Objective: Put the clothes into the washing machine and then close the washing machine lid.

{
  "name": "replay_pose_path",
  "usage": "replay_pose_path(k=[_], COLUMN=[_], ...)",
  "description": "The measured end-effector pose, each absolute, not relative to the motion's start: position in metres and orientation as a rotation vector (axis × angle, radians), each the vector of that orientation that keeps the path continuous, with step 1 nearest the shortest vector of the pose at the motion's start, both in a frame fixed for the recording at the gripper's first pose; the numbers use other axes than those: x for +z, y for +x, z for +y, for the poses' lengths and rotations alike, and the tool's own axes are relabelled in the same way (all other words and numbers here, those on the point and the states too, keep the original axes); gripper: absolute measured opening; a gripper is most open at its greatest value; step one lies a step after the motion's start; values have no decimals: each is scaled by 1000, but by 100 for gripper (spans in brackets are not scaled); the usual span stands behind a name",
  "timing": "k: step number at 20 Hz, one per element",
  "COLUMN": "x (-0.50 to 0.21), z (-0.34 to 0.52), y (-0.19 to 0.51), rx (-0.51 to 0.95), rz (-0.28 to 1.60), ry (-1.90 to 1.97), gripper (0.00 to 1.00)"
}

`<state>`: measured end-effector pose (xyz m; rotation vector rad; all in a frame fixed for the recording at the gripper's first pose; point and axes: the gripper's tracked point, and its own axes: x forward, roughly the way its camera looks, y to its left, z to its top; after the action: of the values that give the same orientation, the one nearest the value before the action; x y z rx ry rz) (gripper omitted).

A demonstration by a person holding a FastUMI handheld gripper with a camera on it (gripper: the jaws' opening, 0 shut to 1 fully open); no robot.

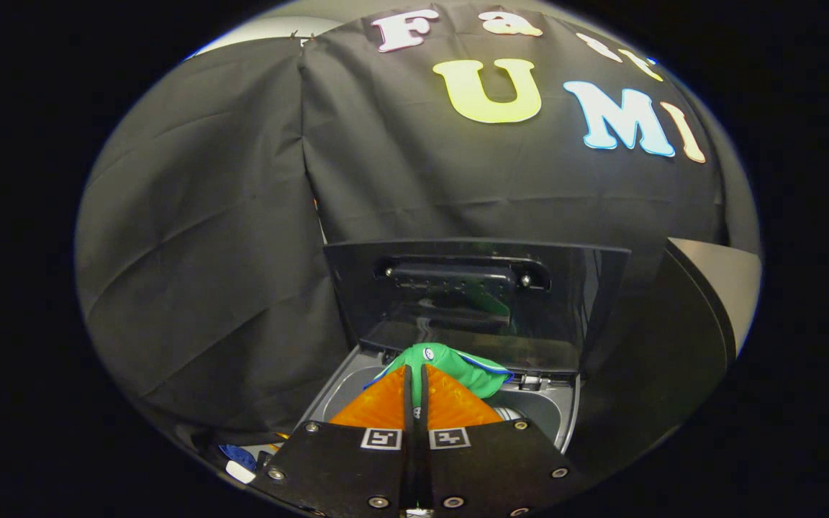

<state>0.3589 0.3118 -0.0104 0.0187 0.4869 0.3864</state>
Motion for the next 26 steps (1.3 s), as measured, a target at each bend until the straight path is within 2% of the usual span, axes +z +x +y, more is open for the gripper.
replay_pose_path(k=[8,14,15,16,22,26], x=[-66,-96,-97,-99,-86,-37], z=[319,316,315,315,313,317], y=[357,349,350,349,337,336], rx=[377,352,349,347,332,331], rz=[556,629,629,639,595,458], ry=[-17,-1,9,13,-31,-55], gripper=[1,9,15,17,96,96])
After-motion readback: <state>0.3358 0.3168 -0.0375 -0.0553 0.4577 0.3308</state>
